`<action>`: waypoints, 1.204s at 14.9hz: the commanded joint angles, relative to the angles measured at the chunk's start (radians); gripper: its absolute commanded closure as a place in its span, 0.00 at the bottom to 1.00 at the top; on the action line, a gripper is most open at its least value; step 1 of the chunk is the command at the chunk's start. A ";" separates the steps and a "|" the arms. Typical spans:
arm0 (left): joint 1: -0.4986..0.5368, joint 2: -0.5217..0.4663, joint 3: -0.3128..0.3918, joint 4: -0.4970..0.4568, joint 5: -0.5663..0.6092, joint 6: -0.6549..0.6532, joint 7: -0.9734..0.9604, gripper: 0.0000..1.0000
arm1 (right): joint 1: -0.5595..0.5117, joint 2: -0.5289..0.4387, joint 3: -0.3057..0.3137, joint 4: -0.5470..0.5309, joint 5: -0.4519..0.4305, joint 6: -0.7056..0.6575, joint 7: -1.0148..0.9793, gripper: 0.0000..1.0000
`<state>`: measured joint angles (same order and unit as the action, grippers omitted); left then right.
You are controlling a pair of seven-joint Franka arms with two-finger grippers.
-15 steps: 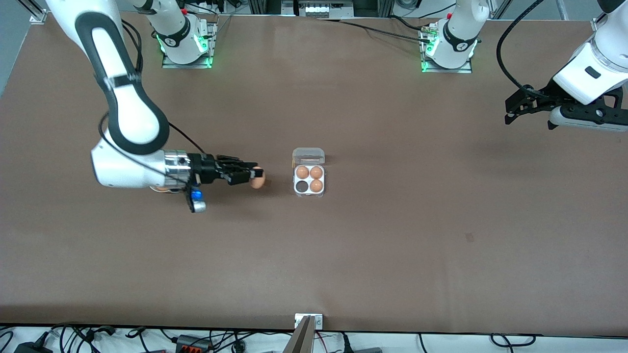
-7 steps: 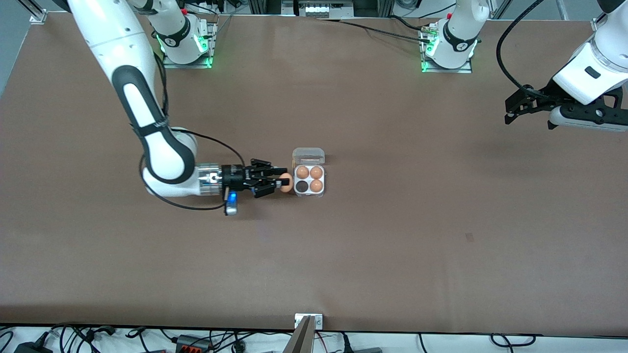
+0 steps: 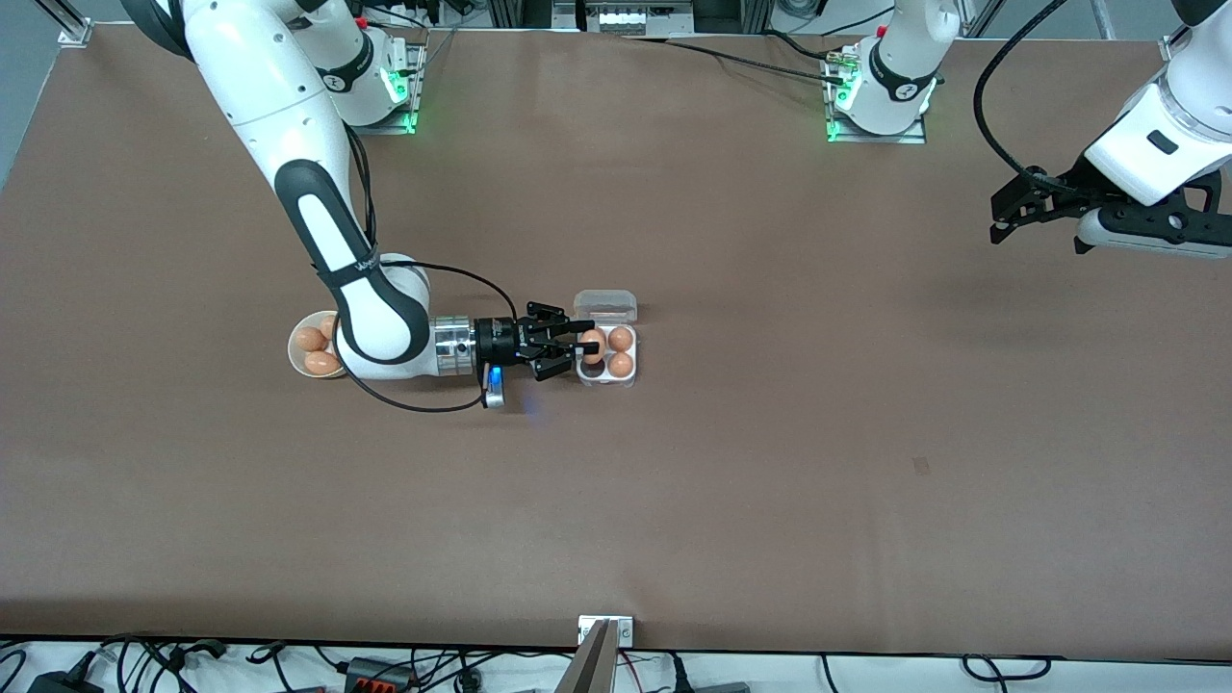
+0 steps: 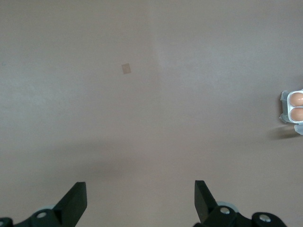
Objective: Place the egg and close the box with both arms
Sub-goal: 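Carry the egg to the egg box with the right gripper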
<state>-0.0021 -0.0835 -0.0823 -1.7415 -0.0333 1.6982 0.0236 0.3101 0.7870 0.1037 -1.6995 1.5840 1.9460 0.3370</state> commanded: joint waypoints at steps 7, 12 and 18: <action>0.007 0.013 -0.005 0.033 0.007 -0.037 0.016 0.00 | 0.023 0.050 -0.006 -0.008 0.053 0.037 -0.049 0.87; 0.007 0.013 -0.005 0.033 0.009 -0.037 0.016 0.00 | 0.027 0.057 -0.006 -0.006 0.051 0.065 -0.053 0.79; 0.007 0.013 -0.005 0.033 0.009 -0.037 0.015 0.00 | 0.041 0.064 -0.004 -0.002 0.054 0.080 -0.056 0.77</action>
<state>-0.0017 -0.0835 -0.0823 -1.7415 -0.0333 1.6850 0.0236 0.3287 0.8429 0.1017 -1.7004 1.6223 2.0124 0.3045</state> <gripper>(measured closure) 0.000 0.581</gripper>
